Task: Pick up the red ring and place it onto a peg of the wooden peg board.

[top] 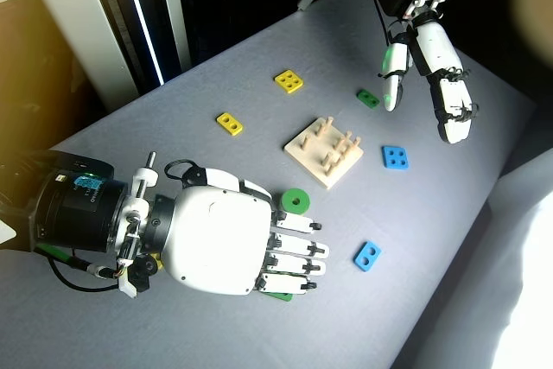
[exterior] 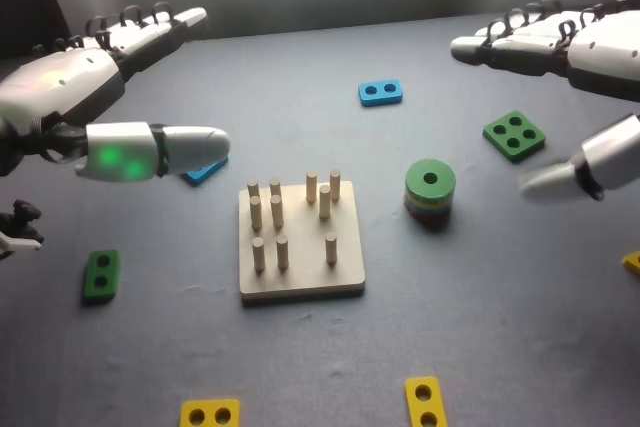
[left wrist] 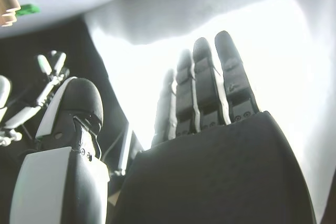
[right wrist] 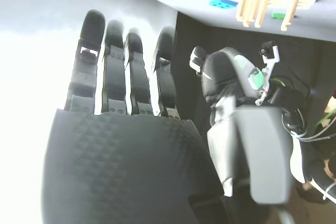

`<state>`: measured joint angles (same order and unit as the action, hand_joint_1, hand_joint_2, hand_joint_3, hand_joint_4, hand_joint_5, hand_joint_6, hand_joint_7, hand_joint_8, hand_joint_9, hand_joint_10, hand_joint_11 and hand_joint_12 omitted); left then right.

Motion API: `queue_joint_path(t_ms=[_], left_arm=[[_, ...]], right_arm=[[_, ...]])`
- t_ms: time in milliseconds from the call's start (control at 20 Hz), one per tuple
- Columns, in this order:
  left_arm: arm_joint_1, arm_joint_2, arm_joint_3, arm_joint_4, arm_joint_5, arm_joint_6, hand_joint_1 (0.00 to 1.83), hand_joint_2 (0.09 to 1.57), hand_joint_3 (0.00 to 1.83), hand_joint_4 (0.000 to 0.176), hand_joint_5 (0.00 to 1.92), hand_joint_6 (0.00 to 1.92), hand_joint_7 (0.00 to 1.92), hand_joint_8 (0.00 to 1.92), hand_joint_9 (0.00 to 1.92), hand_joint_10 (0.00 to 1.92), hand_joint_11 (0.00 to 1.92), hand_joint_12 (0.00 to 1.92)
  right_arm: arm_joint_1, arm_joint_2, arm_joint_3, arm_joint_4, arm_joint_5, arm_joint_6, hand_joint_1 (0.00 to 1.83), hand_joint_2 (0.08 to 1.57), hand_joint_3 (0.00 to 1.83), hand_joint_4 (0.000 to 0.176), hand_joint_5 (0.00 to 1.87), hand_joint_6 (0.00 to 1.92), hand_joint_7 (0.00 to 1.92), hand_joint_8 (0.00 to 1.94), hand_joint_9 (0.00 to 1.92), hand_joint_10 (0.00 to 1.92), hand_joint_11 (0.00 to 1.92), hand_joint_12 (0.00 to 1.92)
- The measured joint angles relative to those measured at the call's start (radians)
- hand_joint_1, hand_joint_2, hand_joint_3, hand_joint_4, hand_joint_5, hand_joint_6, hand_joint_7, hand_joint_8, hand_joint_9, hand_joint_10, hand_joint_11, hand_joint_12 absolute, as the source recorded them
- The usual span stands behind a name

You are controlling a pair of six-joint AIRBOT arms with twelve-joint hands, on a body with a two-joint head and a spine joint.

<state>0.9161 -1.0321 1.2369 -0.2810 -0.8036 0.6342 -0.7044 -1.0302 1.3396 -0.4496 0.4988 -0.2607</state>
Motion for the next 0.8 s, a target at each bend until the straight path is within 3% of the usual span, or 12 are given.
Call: queue_joint_path(t_ms=[150, 300, 350, 400, 500, 550, 700, 800], left_arm=[[0.0, 0.0, 0.0, 0.001, 0.003, 0.001, 0.27, 0.91, 0.01, 0.176, 0.0, 0.0, 0.0, 0.0, 0.0, 0.0, 0.0, 0.0], [0.0, 0.0, 0.0, 0.0, 0.004, 0.001, 0.26, 0.9, 0.0, 0.176, 0.0, 0.0, 0.0, 0.0, 0.0, 0.0, 0.0, 0.0], [0.0, 0.0, 0.0, 0.0, 0.003, 0.001, 0.24, 0.9, 0.0, 0.176, 0.0, 0.0, 0.0, 0.0, 0.0, 0.0, 0.0, 0.0], [0.0, 0.0, 0.0, 0.0, 0.003, 0.001, 0.26, 0.91, 0.0, 0.176, 0.0, 0.0, 0.0, 0.0, 0.0, 0.0, 0.0, 0.0], [0.0, 0.0, 0.0, 0.0, 0.003, 0.001, 0.26, 0.92, 0.01, 0.176, 0.0, 0.0, 0.0, 0.0, 0.0, 0.0, 0.0, 0.0], [0.0, 0.0, 0.0, 0.001, 0.003, 0.001, 0.27, 0.92, 0.01, 0.176, 0.0, 0.0, 0.0, 0.0, 0.0, 0.0, 0.0, 0.0], [0.0, 0.0, 0.0, 0.0, 0.004, 0.001, 0.27, 0.92, 0.01, 0.176, 0.0, 0.0, 0.0, 0.0, 0.0, 0.0, 0.0, 0.0], [0.0, 0.0, 0.0, 0.0, 0.003, 0.001, 0.27, 0.92, 0.0, 0.176, 0.0, 0.0, 0.0, 0.0, 0.0, 0.0, 0.0, 0.0]], right_arm=[[0.0, 0.0, 0.002, 0.001, -0.005, 0.0, 0.75, 0.73, 0.06, 0.044, 0.0, 0.0, 0.0, 0.0, 0.0, 0.0, 0.0, 0.0], [0.0, -0.001, 0.004, 0.0, -0.006, 0.0, 0.75, 0.78, 0.08, 0.065, 0.0, 0.0, 0.0, 0.0, 0.0, 0.0, 0.0, 0.0], [0.0, -0.002, 0.005, -0.006, -0.007, 0.003, 0.76, 0.81, 0.05, 0.057, 0.0, 0.0, 0.0, 0.0, 0.0, 0.0, 0.0, 0.0], [0.004, -0.007, 0.008, -0.02, -0.011, 0.015, 0.8, 0.86, 0.06, 0.034, 0.0, 0.0, 0.0, 0.0, 0.0, 0.0, 0.0, 0.0], [0.016, -0.027, 0.025, -0.071, -0.018, 0.06, 0.82, 0.9, 0.06, 0.083, 0.0, 0.0, 0.0, 0.0, 0.0, 0.0, 0.0, 0.0], [0.022, -0.045, 0.041, -0.101, -0.02, 0.093, 0.77, 0.89, 0.06, 0.098, 0.0, 0.0, 0.0, 0.0, 0.0, 0.0, 0.0, 0.0], [0.031, -0.091, 0.07, -0.187, -0.031, 0.159, 0.7, 0.85, 0.03, 0.075, 0.01, 0.0, 0.0, 0.0, 0.0, 0.0, 0.0, 0.0], [0.043, -0.121, 0.091, -0.255, -0.042, 0.203, 0.73, 0.84, 0.02, 0.099, 0.08, 0.03, 0.0, 0.0, 0.0, 0.0, 0.0, 0.0]])
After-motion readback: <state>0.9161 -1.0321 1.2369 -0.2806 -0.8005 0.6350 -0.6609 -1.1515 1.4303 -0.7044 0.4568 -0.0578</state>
